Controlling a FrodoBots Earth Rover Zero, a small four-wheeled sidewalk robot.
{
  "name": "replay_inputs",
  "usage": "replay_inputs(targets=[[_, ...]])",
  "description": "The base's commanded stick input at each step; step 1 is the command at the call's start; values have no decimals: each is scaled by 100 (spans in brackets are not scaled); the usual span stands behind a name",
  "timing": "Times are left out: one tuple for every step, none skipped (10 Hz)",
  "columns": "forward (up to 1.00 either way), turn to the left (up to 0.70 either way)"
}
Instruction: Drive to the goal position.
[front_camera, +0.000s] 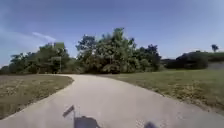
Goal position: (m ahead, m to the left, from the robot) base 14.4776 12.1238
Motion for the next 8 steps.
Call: replay_inputs(targets=[[100, 2], [100, 2], [100, 2], [100, 2], [100, 2], [100, 2], [100, 7], [100, 14]])
